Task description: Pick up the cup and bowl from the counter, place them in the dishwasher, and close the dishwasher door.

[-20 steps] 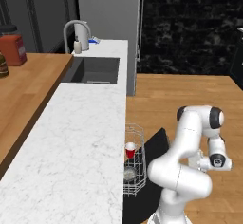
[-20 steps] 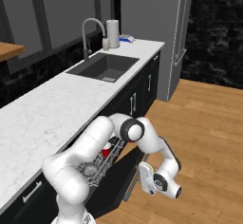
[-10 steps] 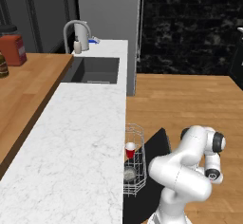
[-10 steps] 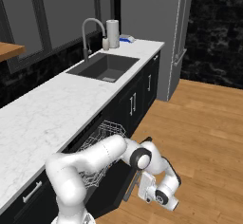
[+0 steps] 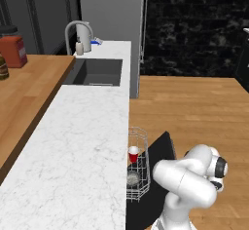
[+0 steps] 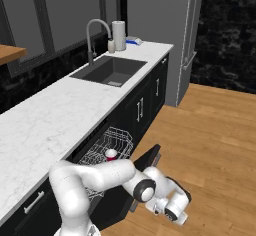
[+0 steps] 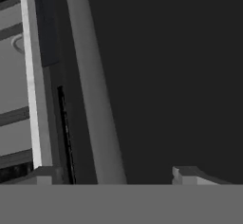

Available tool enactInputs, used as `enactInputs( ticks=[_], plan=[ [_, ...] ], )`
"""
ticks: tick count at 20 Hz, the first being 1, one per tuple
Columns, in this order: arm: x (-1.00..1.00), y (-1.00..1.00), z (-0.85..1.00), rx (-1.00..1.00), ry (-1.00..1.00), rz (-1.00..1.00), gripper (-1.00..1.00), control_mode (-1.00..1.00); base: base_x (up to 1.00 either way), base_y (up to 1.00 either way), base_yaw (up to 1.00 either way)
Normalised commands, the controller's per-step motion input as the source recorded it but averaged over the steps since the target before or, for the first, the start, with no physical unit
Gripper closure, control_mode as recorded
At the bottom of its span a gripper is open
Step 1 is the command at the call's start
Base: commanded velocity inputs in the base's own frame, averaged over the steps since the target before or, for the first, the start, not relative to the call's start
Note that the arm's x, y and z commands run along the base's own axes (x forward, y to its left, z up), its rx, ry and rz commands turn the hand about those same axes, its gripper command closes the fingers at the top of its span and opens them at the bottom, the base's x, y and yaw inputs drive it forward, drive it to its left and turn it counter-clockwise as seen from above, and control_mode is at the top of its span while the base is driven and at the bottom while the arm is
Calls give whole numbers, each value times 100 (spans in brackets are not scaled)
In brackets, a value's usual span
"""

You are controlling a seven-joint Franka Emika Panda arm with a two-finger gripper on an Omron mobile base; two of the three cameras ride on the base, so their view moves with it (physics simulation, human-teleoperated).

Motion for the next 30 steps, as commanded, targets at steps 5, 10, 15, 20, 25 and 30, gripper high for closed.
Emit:
enactInputs(
  ticks=[5, 10, 15, 20, 25, 30],
  plan=[
    [28, 63, -81, 1, 0, 3, -100, -100, 0, 0, 0],
    [-14, 98, -20, 7, 0, 9, -100, -100, 0, 0, 0],
    [-53, 100, 14, 13, -1, 10, -100, -100, 0, 0, 0],
    [-44, 100, 18, 11, 0, 10, -100, -100, 0, 0, 0],
    [-50, 100, 12, 10, 0, 9, -100, -100, 0, 0, 0],
    [-63, 100, 10, 9, 0, 9, -100, -100, 0, 0, 0]
  ],
)
